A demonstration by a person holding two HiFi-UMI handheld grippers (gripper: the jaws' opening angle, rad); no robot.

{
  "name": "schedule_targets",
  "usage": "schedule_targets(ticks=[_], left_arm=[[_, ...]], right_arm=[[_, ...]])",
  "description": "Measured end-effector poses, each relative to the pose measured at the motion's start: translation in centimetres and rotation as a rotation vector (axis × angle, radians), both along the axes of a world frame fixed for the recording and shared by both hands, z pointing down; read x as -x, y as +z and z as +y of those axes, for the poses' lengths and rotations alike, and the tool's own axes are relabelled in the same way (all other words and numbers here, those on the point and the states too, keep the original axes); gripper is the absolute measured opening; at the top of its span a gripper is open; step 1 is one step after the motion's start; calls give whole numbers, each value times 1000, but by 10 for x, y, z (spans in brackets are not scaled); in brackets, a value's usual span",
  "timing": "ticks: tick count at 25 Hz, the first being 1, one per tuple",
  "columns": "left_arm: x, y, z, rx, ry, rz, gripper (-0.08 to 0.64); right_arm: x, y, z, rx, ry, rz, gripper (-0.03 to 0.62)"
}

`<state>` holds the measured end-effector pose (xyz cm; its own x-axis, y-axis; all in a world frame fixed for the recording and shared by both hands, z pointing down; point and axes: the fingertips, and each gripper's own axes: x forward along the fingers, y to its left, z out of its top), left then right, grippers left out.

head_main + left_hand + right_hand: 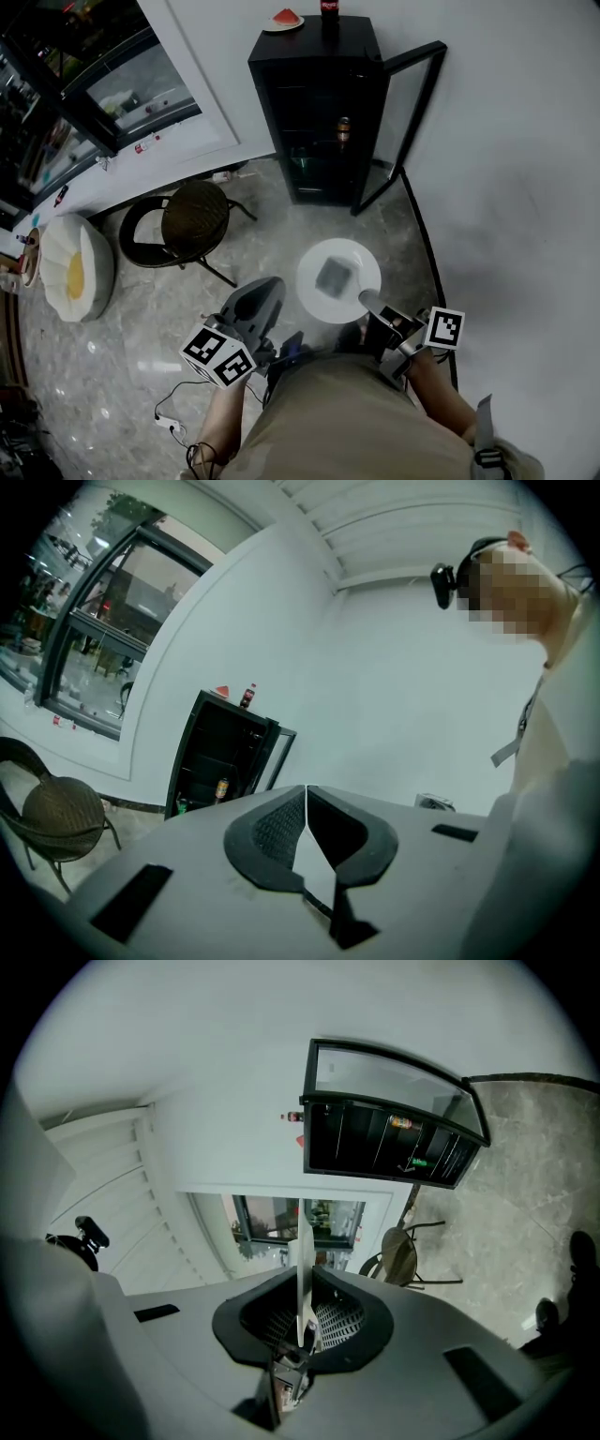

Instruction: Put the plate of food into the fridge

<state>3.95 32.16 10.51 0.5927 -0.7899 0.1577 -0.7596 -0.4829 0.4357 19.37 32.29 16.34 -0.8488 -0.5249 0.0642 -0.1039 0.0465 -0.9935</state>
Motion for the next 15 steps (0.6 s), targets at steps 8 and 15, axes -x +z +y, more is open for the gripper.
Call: schedule_targets(ticks=[8, 15], left_arm=[[-17, 1, -18, 28, -77, -42, 12], [-43, 1, -31, 30, -98, -62, 12]], right_arm=[[-18, 1, -25, 1, -59, -17, 30], [-44, 7, -42, -7, -96, -19, 31]])
